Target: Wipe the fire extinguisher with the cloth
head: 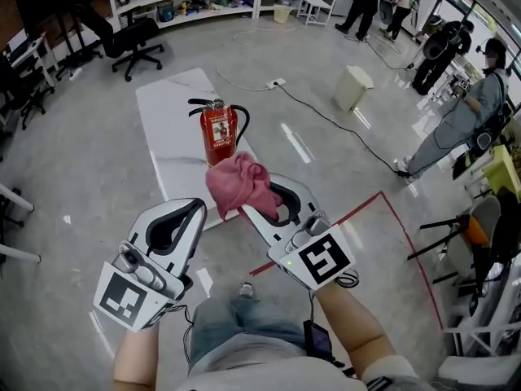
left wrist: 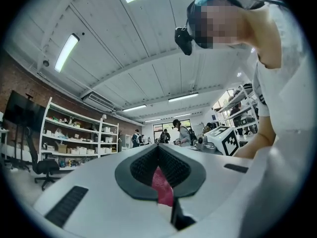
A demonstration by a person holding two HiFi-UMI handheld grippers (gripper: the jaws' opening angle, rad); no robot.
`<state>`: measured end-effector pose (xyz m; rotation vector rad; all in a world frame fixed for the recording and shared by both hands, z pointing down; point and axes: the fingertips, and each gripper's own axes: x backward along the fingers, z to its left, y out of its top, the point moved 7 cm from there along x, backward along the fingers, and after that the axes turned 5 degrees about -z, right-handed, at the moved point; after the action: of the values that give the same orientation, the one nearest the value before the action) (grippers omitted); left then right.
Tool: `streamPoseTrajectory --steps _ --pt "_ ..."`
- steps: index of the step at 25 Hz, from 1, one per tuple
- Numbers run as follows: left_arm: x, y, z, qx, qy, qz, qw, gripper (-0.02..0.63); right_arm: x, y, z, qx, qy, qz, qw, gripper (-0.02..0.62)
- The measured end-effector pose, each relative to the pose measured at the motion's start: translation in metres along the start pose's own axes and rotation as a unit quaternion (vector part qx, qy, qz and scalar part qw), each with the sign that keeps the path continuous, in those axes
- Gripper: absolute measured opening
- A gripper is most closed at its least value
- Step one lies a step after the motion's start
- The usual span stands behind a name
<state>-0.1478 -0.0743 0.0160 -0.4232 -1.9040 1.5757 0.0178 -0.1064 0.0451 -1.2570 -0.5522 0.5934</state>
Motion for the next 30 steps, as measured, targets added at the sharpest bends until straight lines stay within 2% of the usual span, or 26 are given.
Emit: streamPoseTrajectory --steps 7,13,16,20,27,30 --pt "-0.032 -0.043 0.047 0.017 -0.021 0.016 0.9995 0.009 -0.039 -0.035 -0.036 -0.004 -0.017 0.01 1.0 0.14" --pt "-0.051 -0.081 0.087 0.008 -0.046 0.017 0.9987 0.009 -0.078 -0.072 -0.062 0.025 -0.043 0.01 0.999 0.14" --pt "-0.064 -0.108 0.098 0.005 -0.054 0.006 0.9985 0.009 -0.092 -0.101 -0.079 0.042 -0.04 0.007 0.998 0.141" --pt "-0.069 -0.178 0.107 -0.001 -0.049 -0.012 0.9987 0.009 -0.105 -0.17 -0.091 0.072 -0.03 0.005 0.997 0.14" --pt "-0.055 -0.325 0.104 -0.037 -0.059 -0.022 0.9973 0.009 -0.121 -0.299 -0.085 0.142 -0.016 -0.044 0.989 0.14" --pt "-0.05 -0.366 0.099 -0.04 -0.059 -0.052 0.9961 0.009 -0.118 -0.347 -0.079 0.167 -0.009 -0.06 0.984 0.14"
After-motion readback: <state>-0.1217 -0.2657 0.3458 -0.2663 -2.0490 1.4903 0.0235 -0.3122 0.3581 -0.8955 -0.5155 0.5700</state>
